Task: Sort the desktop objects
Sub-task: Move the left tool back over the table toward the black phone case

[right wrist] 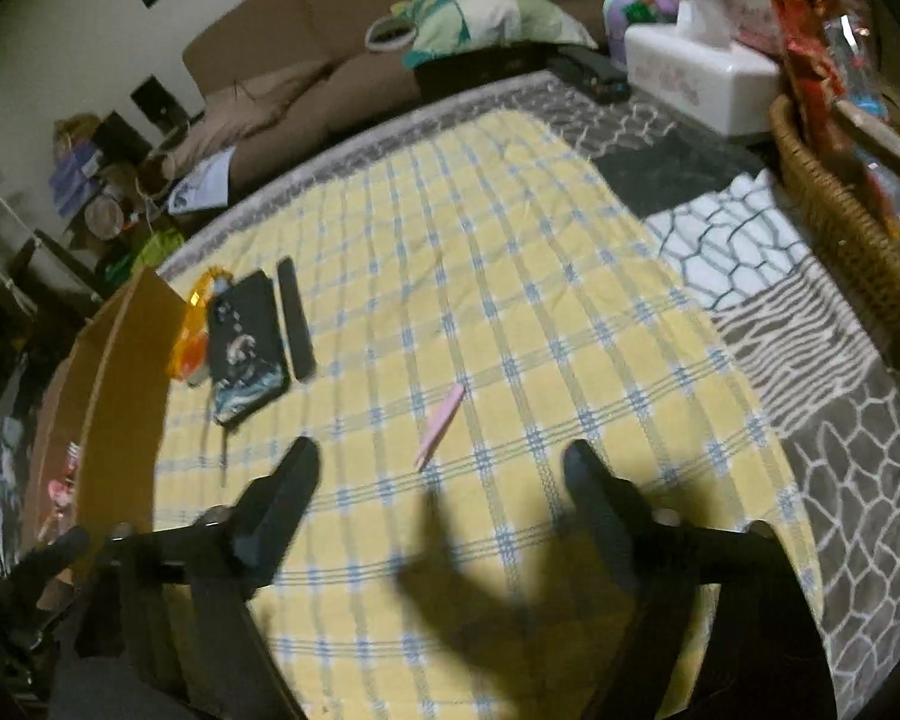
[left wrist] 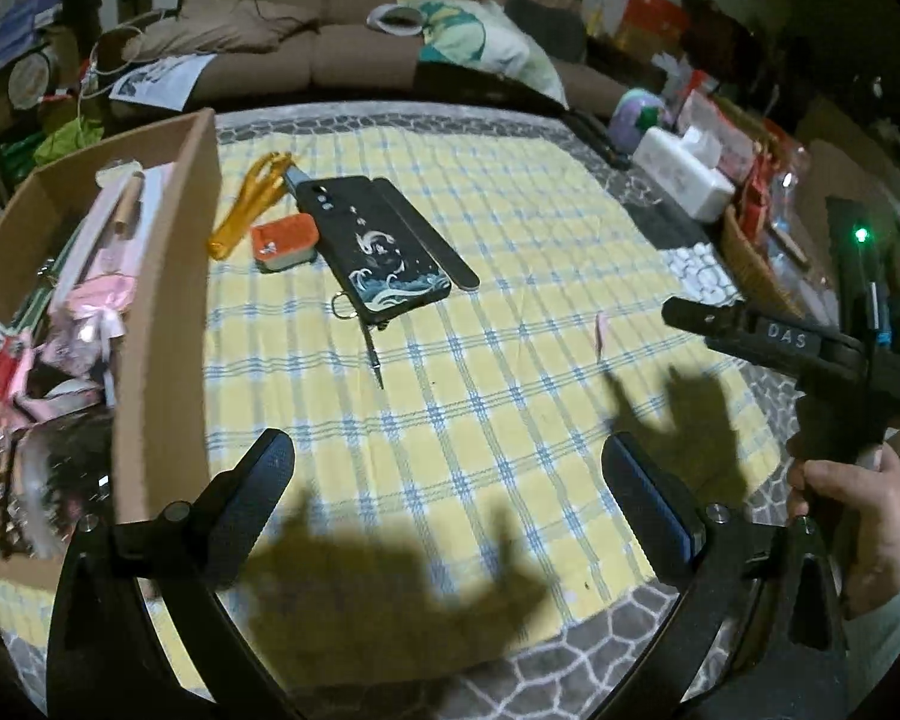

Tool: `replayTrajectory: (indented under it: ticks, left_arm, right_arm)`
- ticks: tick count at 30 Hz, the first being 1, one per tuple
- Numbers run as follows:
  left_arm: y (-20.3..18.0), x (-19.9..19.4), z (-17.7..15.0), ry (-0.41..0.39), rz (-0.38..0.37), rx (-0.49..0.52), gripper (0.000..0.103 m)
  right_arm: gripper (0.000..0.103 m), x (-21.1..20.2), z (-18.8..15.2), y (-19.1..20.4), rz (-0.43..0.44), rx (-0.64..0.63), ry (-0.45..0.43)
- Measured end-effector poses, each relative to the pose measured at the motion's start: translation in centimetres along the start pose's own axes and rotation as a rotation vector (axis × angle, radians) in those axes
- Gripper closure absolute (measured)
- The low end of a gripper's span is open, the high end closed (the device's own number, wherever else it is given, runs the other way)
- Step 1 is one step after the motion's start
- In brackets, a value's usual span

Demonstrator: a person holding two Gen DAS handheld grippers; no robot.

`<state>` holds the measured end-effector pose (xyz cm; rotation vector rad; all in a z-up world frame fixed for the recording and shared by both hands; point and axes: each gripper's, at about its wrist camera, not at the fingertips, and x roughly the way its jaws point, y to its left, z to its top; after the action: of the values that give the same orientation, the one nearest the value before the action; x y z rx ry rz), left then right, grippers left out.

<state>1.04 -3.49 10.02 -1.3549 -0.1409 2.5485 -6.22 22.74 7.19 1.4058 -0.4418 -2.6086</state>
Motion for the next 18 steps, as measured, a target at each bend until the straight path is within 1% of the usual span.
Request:
replayTrajectory:
  ticks: [1,3,4,6,9,11,12,13,14,15,16,18]
  left_arm:
    - [-0.2,0.8,0.2,0.004,0.009,0.007,0.000]
    - [-0.2,1.8,0.5,0.009,0.023,0.013,0.000]
    - [-0.1,2.6,0.7,0.012,0.030,0.008,0.000]
    - [0.3,3.3,0.9,0.017,0.027,-0.015,0.000]
    - [0.9,4.4,1.3,0.043,0.006,-0.060,0.000]
    - [0.8,5.0,1.7,0.047,0.017,-0.047,0.000]
    - [0.7,5.3,1.8,0.049,0.028,-0.038,0.000]
    - [0.8,5.6,2.0,0.053,0.038,-0.031,0.000]
    - [1.0,6.0,2.2,0.057,0.046,-0.032,0.000]
    - [1.2,6.3,2.3,0.061,0.052,-0.037,0.000]
    - [1.7,6.7,2.5,0.067,0.057,-0.046,0.000]
    - [2.3,7.2,2.8,0.073,0.073,-0.054,0.000]
  right_arm:
    - [0.035,0.7,0.1,0.1,0.008,-0.005,0.014]
    - [0.046,2.0,0.3,0.2,0.006,-0.018,0.036]
    - [0.049,2.6,0.4,0.3,0.007,-0.026,0.045]
    - [0.052,3.8,0.4,0.6,-0.003,-0.047,0.060]
    - [0.053,6.0,0.4,0.9,-0.043,-0.079,0.082]
    - [0.060,7.4,0.2,0.9,-0.075,-0.092,0.112]
    - [0.063,7.5,0.1,1.1,-0.093,-0.114,0.101]
    - [0.070,7.6,0.0,1.5,-0.118,-0.144,0.097]
    - [0.074,7.8,-0.1,1.8,-0.145,-0.178,0.099]
    - [0.084,7.9,-0.3,2.2,-0.171,-0.221,0.093]
    - [0.091,7.9,-0.5,2.3,-0.178,-0.252,0.087]
    - [0.095,7.6,-0.6,1.4,-0.127,-0.212,0.089]
